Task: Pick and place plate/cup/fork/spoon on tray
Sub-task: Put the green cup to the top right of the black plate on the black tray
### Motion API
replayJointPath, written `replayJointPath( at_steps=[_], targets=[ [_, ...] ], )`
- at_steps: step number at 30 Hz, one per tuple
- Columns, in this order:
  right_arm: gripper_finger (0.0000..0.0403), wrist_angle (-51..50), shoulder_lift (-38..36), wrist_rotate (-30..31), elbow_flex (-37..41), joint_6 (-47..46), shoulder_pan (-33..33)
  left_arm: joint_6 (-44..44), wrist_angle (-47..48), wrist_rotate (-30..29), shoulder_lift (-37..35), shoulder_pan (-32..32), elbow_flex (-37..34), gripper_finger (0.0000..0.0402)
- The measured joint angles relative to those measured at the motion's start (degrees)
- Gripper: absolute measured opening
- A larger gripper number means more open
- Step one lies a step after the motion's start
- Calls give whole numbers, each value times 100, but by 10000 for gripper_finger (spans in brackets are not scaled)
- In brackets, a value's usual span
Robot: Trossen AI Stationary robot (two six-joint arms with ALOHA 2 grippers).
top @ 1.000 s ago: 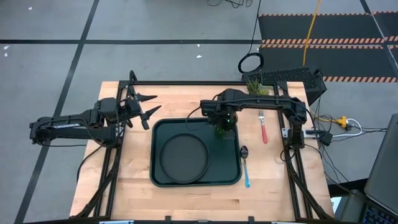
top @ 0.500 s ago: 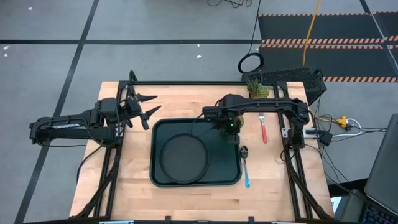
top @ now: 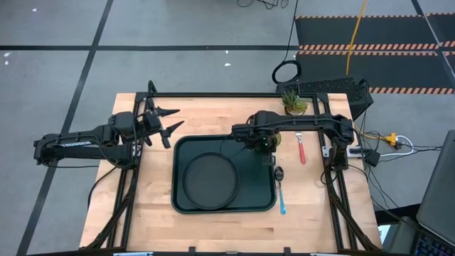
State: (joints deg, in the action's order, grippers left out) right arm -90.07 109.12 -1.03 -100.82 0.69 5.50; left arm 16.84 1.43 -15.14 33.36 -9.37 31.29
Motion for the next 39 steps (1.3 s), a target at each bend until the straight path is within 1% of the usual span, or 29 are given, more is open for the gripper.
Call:
replayJointPath(
  at_steps=[7, 15, 24, 39],
  targets=[
    [0, -6, 5, -3, -31, 70, -62, 2, -1, 0, 0, 0, 0, 209],
    [0, 87, 33, -159, -526, 166, -117, 16, -14, 0, 0, 0, 0, 209],
    [0, 12, 25, -75, -542, 147, -111, 22, 2, 0, 0, 0, 0, 209],
    [8, 8, 17, -77, -551, -149, -111, 35, 7, 0, 0, 1, 0, 209]
  ],
)
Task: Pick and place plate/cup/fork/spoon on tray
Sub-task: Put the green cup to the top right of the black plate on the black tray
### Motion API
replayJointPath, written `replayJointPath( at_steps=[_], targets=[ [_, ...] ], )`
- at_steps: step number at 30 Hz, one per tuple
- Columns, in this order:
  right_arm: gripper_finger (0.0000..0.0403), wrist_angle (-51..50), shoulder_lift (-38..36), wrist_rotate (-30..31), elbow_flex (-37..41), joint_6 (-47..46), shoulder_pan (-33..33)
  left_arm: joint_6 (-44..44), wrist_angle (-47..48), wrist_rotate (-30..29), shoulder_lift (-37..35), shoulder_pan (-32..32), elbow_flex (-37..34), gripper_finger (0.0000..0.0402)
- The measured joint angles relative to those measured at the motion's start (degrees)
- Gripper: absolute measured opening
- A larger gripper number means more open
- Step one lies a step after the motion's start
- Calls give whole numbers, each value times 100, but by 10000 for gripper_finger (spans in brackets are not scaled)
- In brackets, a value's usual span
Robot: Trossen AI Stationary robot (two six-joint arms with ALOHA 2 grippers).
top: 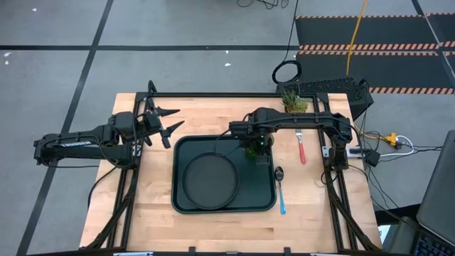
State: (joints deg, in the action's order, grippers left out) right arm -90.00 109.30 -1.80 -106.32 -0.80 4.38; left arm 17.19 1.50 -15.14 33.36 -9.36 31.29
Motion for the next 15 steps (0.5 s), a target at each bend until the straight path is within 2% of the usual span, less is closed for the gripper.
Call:
replayJointPath(
  at_steps=[15],
  targets=[
    [8, 27, -9, -168, 46, -230, 0, -4, 5, 0, 0, -1, 0, 209]
  ],
)
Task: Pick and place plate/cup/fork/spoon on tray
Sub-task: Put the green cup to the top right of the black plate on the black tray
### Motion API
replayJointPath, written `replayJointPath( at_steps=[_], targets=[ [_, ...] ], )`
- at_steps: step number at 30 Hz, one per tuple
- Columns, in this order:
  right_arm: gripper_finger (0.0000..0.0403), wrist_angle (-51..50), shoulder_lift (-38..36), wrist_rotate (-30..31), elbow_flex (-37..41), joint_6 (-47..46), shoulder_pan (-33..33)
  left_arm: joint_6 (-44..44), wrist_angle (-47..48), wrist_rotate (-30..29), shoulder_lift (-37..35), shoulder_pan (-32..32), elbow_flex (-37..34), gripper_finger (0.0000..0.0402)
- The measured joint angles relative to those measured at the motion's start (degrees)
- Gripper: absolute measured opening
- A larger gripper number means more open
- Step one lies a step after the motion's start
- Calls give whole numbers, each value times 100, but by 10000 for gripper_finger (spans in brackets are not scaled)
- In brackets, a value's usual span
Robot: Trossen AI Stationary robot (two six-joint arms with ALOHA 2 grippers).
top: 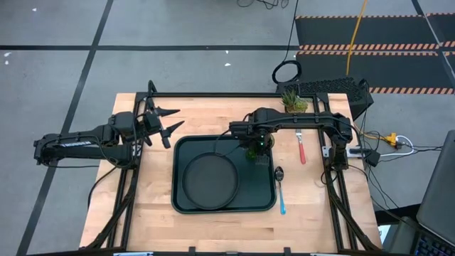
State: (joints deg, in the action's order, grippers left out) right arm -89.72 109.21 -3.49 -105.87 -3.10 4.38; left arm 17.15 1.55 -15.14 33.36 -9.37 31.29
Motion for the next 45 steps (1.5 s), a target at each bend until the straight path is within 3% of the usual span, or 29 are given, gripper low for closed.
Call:
replayJointPath(
  at_steps=[6, 20, 32, 45],
  targets=[
    [17, 41, -13, -12, 195, -14, 0, 0, 2, 0, 0, 0, 0, 209],
    [93, 173, -4, 23, 413, -60, 2, 6, 0, 0, 0, 0, 0, 209],
    [100, 207, -4, 67, 413, -68, 2, 13, -3, 0, 0, 0, 0, 209],
    [100, 293, -4, 604, 413, -15, 97, 34, -5, 0, -2, 0, 0, 209]
  ],
)
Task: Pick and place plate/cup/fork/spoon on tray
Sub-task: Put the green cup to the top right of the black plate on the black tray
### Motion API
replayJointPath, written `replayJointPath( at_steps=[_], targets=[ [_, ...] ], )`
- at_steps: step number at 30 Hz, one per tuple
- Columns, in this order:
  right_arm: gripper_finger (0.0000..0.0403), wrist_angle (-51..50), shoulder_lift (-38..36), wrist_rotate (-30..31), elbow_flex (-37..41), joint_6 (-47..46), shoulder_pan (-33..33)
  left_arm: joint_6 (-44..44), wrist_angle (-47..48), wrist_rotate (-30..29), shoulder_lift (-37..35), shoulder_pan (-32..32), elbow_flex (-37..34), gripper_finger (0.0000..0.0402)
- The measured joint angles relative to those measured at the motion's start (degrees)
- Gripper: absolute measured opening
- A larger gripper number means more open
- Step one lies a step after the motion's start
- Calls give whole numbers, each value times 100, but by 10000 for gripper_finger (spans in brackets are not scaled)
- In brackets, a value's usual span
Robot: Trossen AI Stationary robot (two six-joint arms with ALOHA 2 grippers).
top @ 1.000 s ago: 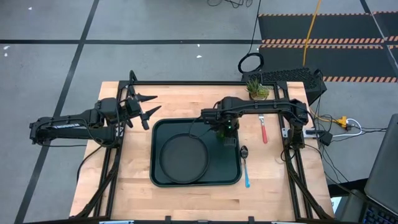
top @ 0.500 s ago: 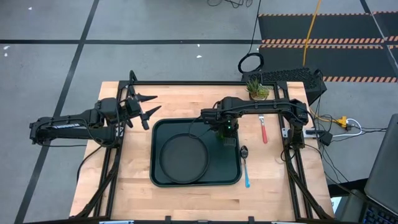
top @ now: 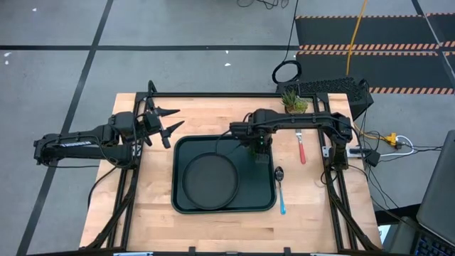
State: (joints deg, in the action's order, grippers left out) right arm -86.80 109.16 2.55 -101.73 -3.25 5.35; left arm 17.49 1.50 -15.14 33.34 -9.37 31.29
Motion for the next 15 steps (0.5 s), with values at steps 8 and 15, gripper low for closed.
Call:
replayJointPath(
  at_steps=[8, 15],
  targets=[
    [100, 47, 0, 39, 0, 34, 30, 3, 0, 0, 2, 1, 0, 209],
    [100, 45, 0, 39, 0, -56, 30, 16, 0, 0, 2, 1, 0, 209]
  ],
)
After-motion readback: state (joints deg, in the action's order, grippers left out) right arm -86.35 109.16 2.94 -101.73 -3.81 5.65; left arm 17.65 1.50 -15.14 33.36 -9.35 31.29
